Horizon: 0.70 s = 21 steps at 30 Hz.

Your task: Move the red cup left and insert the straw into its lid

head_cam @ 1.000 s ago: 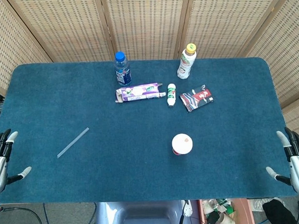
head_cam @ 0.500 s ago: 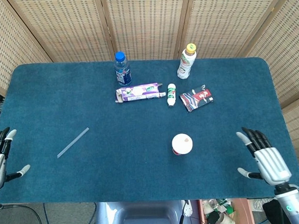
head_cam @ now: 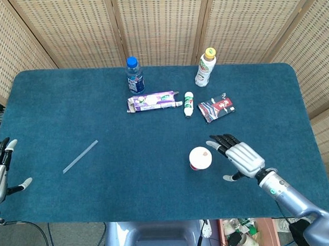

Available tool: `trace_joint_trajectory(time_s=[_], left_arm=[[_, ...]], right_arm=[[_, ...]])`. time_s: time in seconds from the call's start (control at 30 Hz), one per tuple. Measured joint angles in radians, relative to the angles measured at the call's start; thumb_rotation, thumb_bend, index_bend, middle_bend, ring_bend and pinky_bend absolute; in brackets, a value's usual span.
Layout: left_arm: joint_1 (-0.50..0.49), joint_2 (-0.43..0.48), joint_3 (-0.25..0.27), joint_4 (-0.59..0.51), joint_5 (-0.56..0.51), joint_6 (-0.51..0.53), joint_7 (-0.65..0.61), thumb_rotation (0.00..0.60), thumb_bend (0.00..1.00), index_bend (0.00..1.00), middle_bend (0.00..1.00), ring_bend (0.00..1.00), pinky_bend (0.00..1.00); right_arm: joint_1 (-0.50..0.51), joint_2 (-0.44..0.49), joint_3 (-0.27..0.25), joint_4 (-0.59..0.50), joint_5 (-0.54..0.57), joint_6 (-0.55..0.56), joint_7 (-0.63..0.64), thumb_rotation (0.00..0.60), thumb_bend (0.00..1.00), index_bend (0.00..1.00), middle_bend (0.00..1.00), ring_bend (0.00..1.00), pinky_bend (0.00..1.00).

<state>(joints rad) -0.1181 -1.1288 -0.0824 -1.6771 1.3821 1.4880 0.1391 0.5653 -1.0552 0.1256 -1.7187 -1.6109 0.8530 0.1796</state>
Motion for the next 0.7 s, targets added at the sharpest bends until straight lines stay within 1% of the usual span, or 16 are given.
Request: trace_joint_trajectory(time_s=[0.17, 0.33, 0.4, 0.43, 0.5, 0.53, 0.57, 0.6, 0.67, 0.7], left_arm=[[-0.003, -0.003, -0.007, 0.002, -0.018, -0.010, 0.004, 0.600, 0.06, 0.00, 0.00, 0.00, 0.00], [-0.008, -0.007, -0.013, 0.008, -0.033, -0.025, 0.012, 0.600, 0.06, 0.00, 0.00, 0.00, 0.00], [-0.010, -0.010, -0.015, 0.011, -0.041, -0.029, 0.015, 0.600, 0.06, 0.00, 0.00, 0.00, 0.00], [-0.010, -0.010, -0.017, 0.012, -0.044, -0.031, 0.015, 0.600, 0.06, 0.00, 0.00, 0.00, 0.00], [-0.011, -0.011, -0.019, 0.014, -0.050, -0.033, 0.014, 0.600, 0.06, 0.00, 0.00, 0.00, 0.00], [-0.010, -0.011, -0.021, 0.014, -0.051, -0.033, 0.013, 0.600, 0.06, 0.00, 0.00, 0.00, 0.00], [-0.010, -0.011, -0.022, 0.015, -0.052, -0.033, 0.011, 0.600, 0.06, 0.00, 0.00, 0.00, 0.00], [-0.010, -0.010, -0.023, 0.015, -0.054, -0.032, 0.009, 0.600, 0.06, 0.00, 0.00, 0.00, 0.00], [-0.010, -0.010, -0.025, 0.016, -0.056, -0.034, 0.007, 0.600, 0.06, 0.00, 0.00, 0.00, 0.00], [-0.010, -0.009, -0.025, 0.017, -0.057, -0.036, 0.006, 0.600, 0.06, 0.00, 0.00, 0.00, 0.00]], right_arm=[[0.064, -0.034, 0.024, -0.004, 0.100, -0.105, -0.055, 0.600, 0.00, 0.00, 0.00, 0.00, 0.00], [0.112, -0.075, 0.032, 0.005, 0.166, -0.158, -0.126, 0.600, 0.00, 0.00, 0.00, 0.00, 0.00], [0.128, -0.101, 0.035, 0.022, 0.197, -0.174, -0.154, 0.600, 0.00, 0.00, 0.01, 0.00, 0.03], [0.134, -0.111, 0.036, 0.030, 0.211, -0.180, -0.163, 0.600, 0.00, 0.00, 0.04, 0.01, 0.07], [0.149, -0.136, 0.037, 0.044, 0.244, -0.194, -0.184, 0.600, 0.00, 0.02, 0.11, 0.06, 0.17], [0.155, -0.146, 0.038, 0.049, 0.257, -0.199, -0.193, 0.600, 0.00, 0.05, 0.17, 0.12, 0.24], [0.163, -0.160, 0.038, 0.056, 0.272, -0.202, -0.204, 0.600, 0.02, 0.09, 0.22, 0.17, 0.31], [0.167, -0.170, 0.038, 0.060, 0.281, -0.202, -0.211, 0.600, 0.04, 0.12, 0.25, 0.20, 0.36], [0.173, -0.190, 0.038, 0.070, 0.296, -0.197, -0.222, 0.600, 0.12, 0.18, 0.33, 0.29, 0.49], [0.174, -0.198, 0.038, 0.074, 0.300, -0.191, -0.227, 0.600, 0.14, 0.21, 0.35, 0.31, 0.52]])
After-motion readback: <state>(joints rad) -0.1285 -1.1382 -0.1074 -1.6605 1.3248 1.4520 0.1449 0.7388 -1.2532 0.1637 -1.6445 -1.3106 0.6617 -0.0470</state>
